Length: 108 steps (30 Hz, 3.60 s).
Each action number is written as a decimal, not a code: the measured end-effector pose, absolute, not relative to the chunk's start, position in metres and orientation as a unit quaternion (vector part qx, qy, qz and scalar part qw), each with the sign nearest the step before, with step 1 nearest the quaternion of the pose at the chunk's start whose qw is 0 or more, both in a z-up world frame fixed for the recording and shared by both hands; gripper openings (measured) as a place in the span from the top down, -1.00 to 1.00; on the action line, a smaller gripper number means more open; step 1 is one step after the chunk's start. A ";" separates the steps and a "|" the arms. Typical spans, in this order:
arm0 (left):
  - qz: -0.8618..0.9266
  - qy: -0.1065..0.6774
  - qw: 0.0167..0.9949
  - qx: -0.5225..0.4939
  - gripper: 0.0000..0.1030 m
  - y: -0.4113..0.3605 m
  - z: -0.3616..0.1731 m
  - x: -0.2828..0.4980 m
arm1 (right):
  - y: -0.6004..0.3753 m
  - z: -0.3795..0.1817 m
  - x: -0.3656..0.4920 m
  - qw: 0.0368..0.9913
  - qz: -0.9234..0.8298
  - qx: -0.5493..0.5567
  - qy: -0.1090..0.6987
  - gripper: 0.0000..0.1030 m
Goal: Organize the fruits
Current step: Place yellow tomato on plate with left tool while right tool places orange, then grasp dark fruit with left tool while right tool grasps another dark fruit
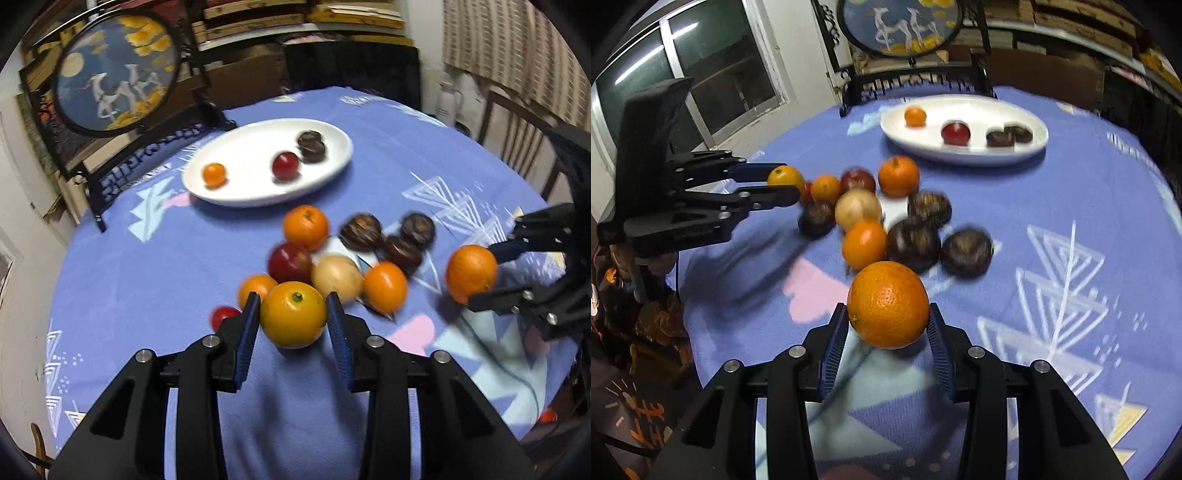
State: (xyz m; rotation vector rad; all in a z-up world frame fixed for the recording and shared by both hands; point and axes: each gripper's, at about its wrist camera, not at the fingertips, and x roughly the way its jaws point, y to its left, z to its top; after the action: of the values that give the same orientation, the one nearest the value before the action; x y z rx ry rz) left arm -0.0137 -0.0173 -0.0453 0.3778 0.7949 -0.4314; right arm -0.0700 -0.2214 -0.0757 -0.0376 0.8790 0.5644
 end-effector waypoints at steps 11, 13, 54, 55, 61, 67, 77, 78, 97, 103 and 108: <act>-0.150 0.329 0.925 0.117 0.31 -0.020 0.024 0.060 | -0.227 0.012 -0.023 0.916 0.252 -0.012 0.311 0.15; -0.140 0.327 0.928 0.111 0.31 -0.024 0.026 0.072 | -0.230 0.017 -0.012 0.920 0.248 -0.002 0.304 0.15; -0.095 0.393 0.905 0.136 0.30 -0.056 -0.044 0.197 | -0.224 -0.024 0.153 0.909 0.215 0.041 0.356 0.15; -0.095 0.392 0.904 0.140 0.30 -0.058 -0.046 0.198 | -0.224 -0.025 0.156 0.909 0.214 0.040 0.357 0.15; -0.093 0.395 0.902 0.147 0.31 -0.064 -0.051 0.206 | -0.219 -0.030 0.172 0.908 0.206 0.037 0.362 0.15; -0.081 0.400 0.901 0.150 0.11 -0.065 -0.055 0.211 | -0.219 -0.027 0.179 0.915 0.192 0.042 0.352 -0.06; -0.080 0.370 0.915 0.139 -0.36 -0.046 -0.031 0.173 | -0.241 -0.019 0.121 0.917 0.218 0.045 0.331 -0.40; -0.082 0.364 0.917 0.142 -0.39 -0.043 -0.027 0.162 | -0.242 -0.021 0.114 0.915 0.218 0.039 0.336 -0.40; -0.147 0.412 0.885 0.155 -0.58 0.022 -0.069 -0.001 | -0.221 -0.106 -0.013 0.857 0.256 -0.173 0.412 -0.24; -0.173 0.426 0.873 0.161 -0.58 0.009 -0.089 -0.010 | -0.213 -0.107 -0.009 0.847 0.277 -0.171 0.421 0.21; -0.190 0.438 0.864 0.157 -0.20 -0.010 -0.099 0.001 | -0.226 -0.097 -0.023 0.853 0.277 -0.155 0.414 0.21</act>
State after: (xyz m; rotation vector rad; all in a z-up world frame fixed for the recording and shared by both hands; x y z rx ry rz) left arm 0.0014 -0.0097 -0.0986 0.3291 0.9187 -0.3986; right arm -0.0229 -0.2263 -0.0973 -0.3253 0.8710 0.5821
